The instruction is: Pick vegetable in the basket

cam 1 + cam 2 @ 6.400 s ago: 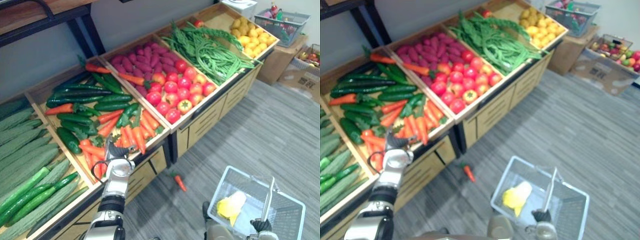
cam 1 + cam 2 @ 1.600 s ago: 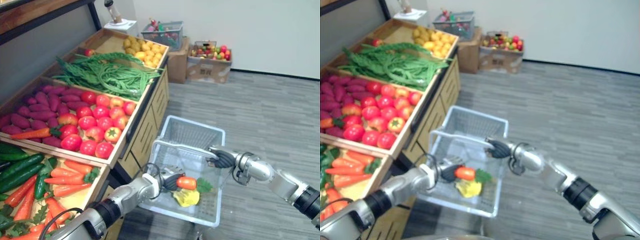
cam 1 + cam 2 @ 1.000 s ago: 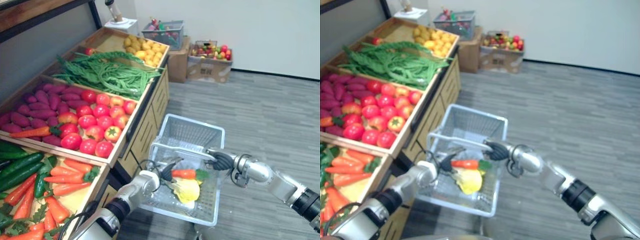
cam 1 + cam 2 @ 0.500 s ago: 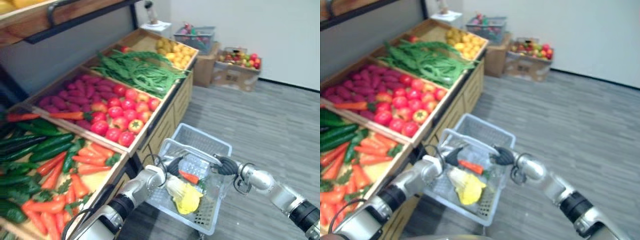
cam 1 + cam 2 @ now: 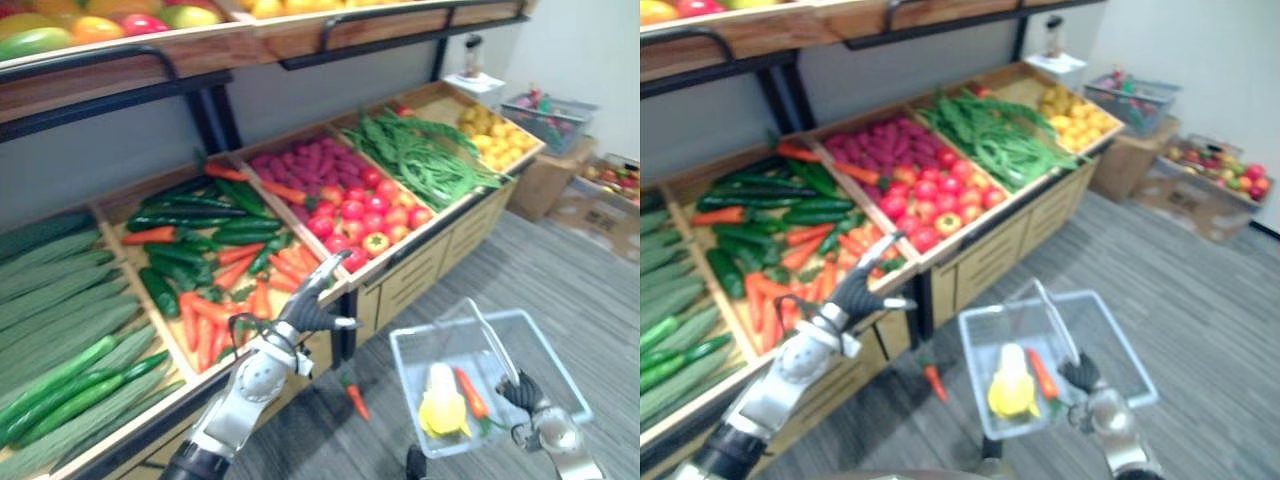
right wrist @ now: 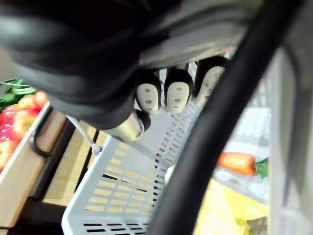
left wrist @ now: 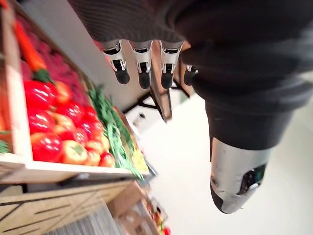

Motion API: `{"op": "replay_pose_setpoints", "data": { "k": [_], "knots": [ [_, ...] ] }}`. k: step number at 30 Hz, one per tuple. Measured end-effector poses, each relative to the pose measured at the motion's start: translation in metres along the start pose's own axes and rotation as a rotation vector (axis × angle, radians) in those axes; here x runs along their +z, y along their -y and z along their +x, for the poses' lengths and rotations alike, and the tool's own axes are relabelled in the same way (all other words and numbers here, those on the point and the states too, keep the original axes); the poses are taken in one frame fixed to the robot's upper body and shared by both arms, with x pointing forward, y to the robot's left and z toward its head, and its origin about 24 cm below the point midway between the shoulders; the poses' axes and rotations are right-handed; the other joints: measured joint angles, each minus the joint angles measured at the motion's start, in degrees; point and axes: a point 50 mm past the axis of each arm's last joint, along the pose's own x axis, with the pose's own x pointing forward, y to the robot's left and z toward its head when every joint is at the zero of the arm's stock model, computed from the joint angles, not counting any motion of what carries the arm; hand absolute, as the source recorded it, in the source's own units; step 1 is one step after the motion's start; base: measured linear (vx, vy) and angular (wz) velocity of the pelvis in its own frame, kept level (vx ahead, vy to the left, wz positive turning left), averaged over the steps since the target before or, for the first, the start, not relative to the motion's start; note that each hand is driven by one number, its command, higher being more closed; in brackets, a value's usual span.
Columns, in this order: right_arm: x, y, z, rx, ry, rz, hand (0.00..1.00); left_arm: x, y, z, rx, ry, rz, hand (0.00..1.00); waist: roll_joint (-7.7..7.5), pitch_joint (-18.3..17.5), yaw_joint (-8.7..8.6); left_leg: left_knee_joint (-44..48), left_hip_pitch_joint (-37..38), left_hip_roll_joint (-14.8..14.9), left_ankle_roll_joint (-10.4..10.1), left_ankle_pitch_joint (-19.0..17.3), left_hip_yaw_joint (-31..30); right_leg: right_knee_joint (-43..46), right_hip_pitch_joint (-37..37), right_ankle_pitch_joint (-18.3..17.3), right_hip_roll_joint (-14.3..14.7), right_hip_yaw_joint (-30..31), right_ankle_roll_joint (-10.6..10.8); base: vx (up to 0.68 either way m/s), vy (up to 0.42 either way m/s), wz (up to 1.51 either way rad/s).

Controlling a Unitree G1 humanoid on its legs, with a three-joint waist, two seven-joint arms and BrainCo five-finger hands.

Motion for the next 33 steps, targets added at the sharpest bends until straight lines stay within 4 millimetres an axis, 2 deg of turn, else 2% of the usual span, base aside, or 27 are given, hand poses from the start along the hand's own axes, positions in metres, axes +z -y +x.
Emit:
{"op": "replay_pose_setpoints", "data": {
  "k": [2,5,10,14,17,19,21,26,29,31,33],
  "knots": [
    [-0.026,-0.007,-0.005,-0.040,-0.118,0.083,1.00,-0.012,-0.016,-0.013,0.149,-0.072,-0.132,0.00,-0.05,-0.15,0.05,0.50,-1.74,-0.64,0.44,0.48,-3.37,-0.02,0.28,-0.08,-0.95,-2.93,0.18,0.00,0.005,0.67],
    [-0.053,-0.018,-0.013,-0.082,-0.251,0.176,1.00,-0.022,-0.029,-0.026,0.328,-0.130,-0.211,0.00,0.08,-0.29,0.32,0.51,-3.07,-1.13,0.56,1.16,-7.10,-0.04,1.36,-0.48,-1.52,-6.40,0.34,0.00,-0.011,0.61],
    [-0.088,-0.035,-0.032,-0.142,-0.433,0.324,1.00,-0.036,-0.030,-0.052,0.525,-0.238,-0.303,0.00,0.72,-2.51,0.65,0.40,-4.76,-1.63,0.74,1.59,-10.95,-0.04,1.94,-1.32,-1.98,-9.66,0.34,0.01,-0.015,0.35],
    [-0.102,-0.044,-0.041,-0.156,-0.508,0.363,1.00,-0.042,-0.029,-0.067,0.654,-0.309,-0.285,0.00,1.12,-2.81,1.40,0.38,-4.86,-1.99,0.79,1.70,-12.76,-0.04,2.85,-1.91,-2.19,-11.00,0.07,0.01,-0.012,0.21],
    [-0.107,-0.049,-0.047,-0.186,-0.533,0.391,1.00,-0.062,-0.029,-0.087,0.809,-0.445,-0.240,0.00,1.02,-3.39,1.50,0.22,-5.24,-2.09,0.78,1.92,-14.42,-0.04,3.82,-2.66,-2.26,-12.62,0.04,-0.01,-0.025,0.25],
    [-0.109,-0.056,-0.052,-0.201,-0.547,0.402,1.00,-0.086,-0.019,-0.113,0.888,-0.636,-0.206,0.00,1.09,-4.24,1.68,-0.17,-5.01,-2.07,0.75,2.18,-15.17,-0.04,4.45,-2.89,-2.22,-13.31,0.20,0.03,-0.027,0.19],
    [-0.109,-0.063,-0.054,-0.201,-0.554,0.415,1.00,-0.098,-0.010,-0.130,0.922,-0.748,-0.209,0.00,1.11,-4.42,2.02,-0.87,-4.31,-2.06,0.70,2.48,-15.44,-0.04,5.14,-2.93,-2.21,-13.74,0.24,0.02,-0.022,0.11],
    [-0.106,-0.082,-0.059,-0.208,-0.574,0.446,1.00,-0.133,0.012,-0.194,1.066,-1.132,-0.201,0.00,0.73,-4.93,2.75,-2.03,-2.62,-1.83,0.54,2.84,-15.63,-0.04,6.64,-3.63,-2.12,-14.39,0.40,0.01,-0.014,0.04],
    [-0.107,-0.087,-0.062,-0.210,-0.587,0.451,1.00,-0.143,0.027,-0.223,1.148,-1.307,-0.259,0.00,0.46,-5.22,2.70,-2.71,-2.31,-1.69,0.14,2.81,-15.42,-0.06,6.66,-3.94,-2.02,-14.33,0.66,0.01,-0.005,-0.01],
    [-0.108,-0.089,-0.063,-0.205,-0.595,0.450,1.00,-0.149,0.051,-0.254,1.174,-1.510,-0.336,0.00,0.44,-5.19,2.65,-3.20,-1.62,-1.55,0.08,2.82,-14.85,-0.07,6.57,-3.96,-1.84,-13.58,0.67,0.02,-0.010,-0.14],
    [-0.107,-0.089,-0.063,-0.203,-0.597,0.448,1.00,-0.148,0.071,-0.272,1.149,-1.640,-0.390,0.00,0.48,-5.18,2.47,-3.72,-0.99,-1.47,-0.02,2.86,-14.15,-0.10,6.51,-4.02,-1.70,-12.85,0.72,0.03,-0.003,-0.21]
  ]
}}
